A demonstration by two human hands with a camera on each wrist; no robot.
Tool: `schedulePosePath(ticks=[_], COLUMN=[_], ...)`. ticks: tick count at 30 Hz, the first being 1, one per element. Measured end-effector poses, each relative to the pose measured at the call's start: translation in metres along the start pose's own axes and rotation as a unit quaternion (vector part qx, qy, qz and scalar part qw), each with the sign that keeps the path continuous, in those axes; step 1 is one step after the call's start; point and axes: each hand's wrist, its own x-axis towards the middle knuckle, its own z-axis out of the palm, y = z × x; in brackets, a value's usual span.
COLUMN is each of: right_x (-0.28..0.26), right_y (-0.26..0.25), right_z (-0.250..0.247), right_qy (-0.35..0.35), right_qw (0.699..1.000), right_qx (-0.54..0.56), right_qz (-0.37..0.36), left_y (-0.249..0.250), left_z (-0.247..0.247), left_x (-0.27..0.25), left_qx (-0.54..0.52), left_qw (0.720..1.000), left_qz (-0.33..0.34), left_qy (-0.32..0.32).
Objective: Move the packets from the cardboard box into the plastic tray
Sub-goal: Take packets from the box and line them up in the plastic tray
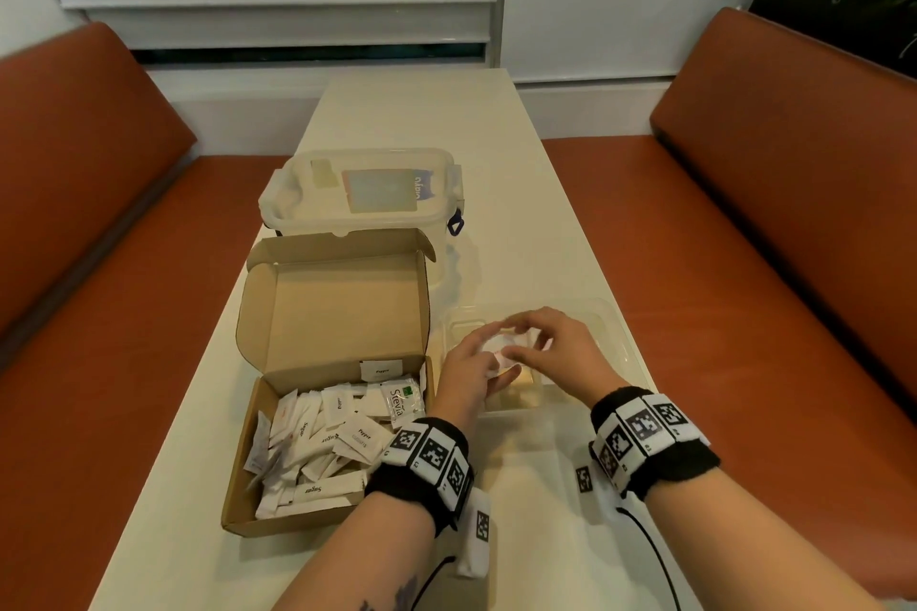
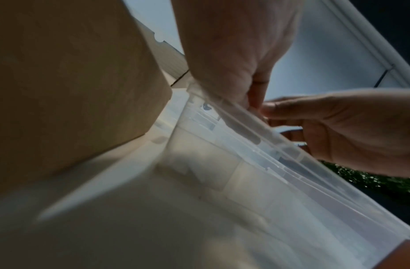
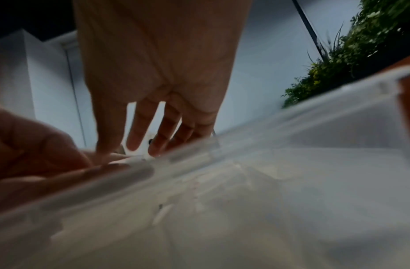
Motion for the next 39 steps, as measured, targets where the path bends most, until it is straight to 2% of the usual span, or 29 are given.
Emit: schedulePosePath(ticks=[3,7,10,13,20,25,29,33,35,39], right_x=[0.003,0.003,0.004,0.004,-0.002,-0.009,-0.008,0.001,0.005,0.005], right_y=[-0.007,-0.006,-0.003,-0.001,0.002,-0.005,-0.006,-0.012,-0.016,-0.013], right_z=[0.003,0.005,0.003,-0.002,-0.006,0.004,0.005,-0.013,-0.022,-0.032], right_qy=[-0.038,-0.007,0.026,0.028,0.068,0.047,0.033,0.035,-0.005,-0.05], right_qw=[0.999,0.999,0.997,0.991,0.969,0.951,0.958,0.993,0.999,0.998], right_qx=[-0.013,0.006,0.051,0.107,0.214,0.286,0.265,0.096,0.033,-0.038], right_qz=[0.01,0.036,0.06,0.077,0.101,0.106,0.105,0.05,0.023,0.031], left_y=[0.0,0.001,0.001,0.002,0.0,-0.001,-0.002,-0.004,-0.005,-0.005], left_z=[0.0,0.0,-0.002,-0.001,0.003,0.009,0.007,0.005,0.006,0.004], left_x=[0.0,0.0,-0.001,-0.003,-0.003,-0.003,-0.003,-0.001,-0.002,-0.002], left_qx=[0.002,0.002,0.016,0.035,0.075,0.089,0.135,0.251,0.282,0.274], left_qw=[1.0,1.0,1.0,0.999,0.995,0.993,0.987,0.963,0.954,0.955], left_qz=[0.003,0.006,0.016,0.029,0.069,0.072,0.084,0.096,0.1,0.114], left_qy=[-0.011,-0.011,-0.02,-0.028,0.002,-0.012,0.009,0.009,0.009,0.016])
